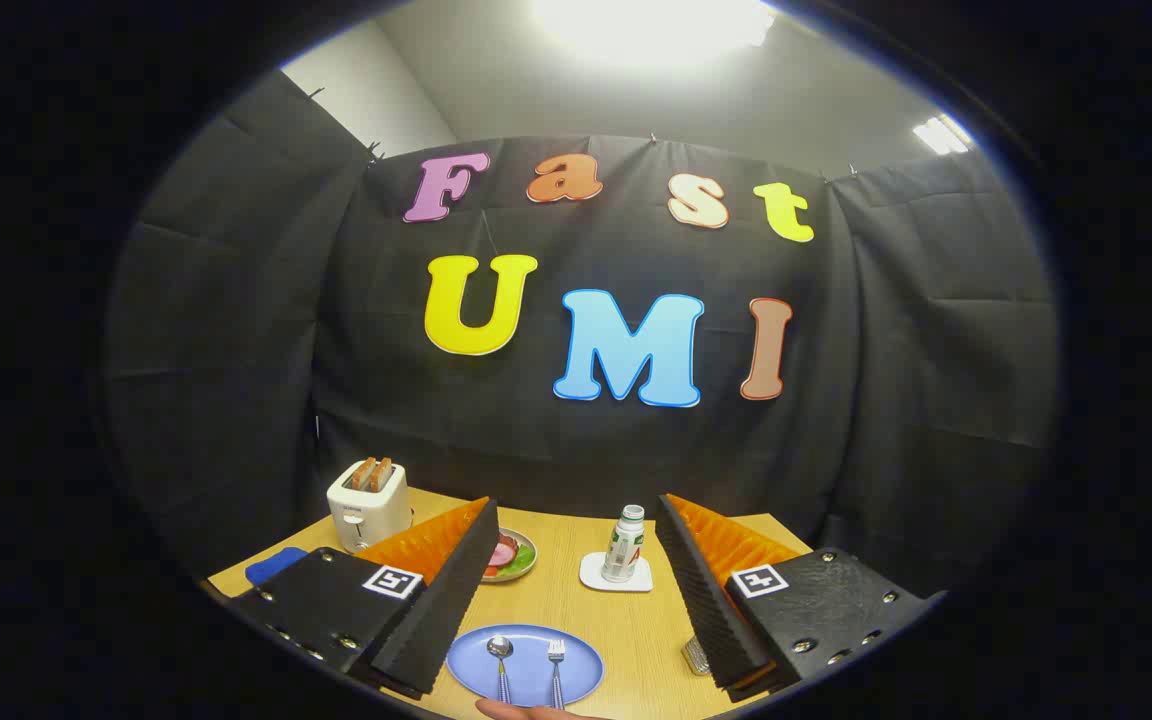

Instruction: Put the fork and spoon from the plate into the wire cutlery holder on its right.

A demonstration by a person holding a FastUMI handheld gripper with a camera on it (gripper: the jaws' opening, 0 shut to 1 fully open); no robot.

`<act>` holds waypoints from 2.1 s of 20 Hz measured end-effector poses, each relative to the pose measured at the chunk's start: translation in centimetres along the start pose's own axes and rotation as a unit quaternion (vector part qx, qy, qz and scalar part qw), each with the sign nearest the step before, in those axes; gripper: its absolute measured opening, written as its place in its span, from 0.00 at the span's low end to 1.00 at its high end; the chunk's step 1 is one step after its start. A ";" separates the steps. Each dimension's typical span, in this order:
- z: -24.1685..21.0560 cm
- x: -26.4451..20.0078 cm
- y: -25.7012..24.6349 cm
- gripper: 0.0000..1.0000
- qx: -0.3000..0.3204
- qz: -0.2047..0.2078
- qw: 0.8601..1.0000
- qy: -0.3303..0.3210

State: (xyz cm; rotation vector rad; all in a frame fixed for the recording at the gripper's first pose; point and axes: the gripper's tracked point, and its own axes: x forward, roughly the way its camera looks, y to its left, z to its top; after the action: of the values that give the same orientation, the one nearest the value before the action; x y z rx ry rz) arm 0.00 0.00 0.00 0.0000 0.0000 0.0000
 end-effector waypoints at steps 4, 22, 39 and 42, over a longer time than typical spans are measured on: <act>-0.6 0.0 -0.1 0.96 0.003 0.000 1.000 0.008; -8.3 1.5 0.9 0.97 -0.016 0.028 0.992 0.120; -29.3 2.0 2.1 0.97 -0.014 0.032 0.916 0.399; -31.6 1.6 2.0 0.92 -0.016 0.032 0.901 0.433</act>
State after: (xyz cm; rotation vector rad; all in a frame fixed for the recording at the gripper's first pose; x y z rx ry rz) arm 1.56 2.00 -31.55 -0.0326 0.8958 0.0664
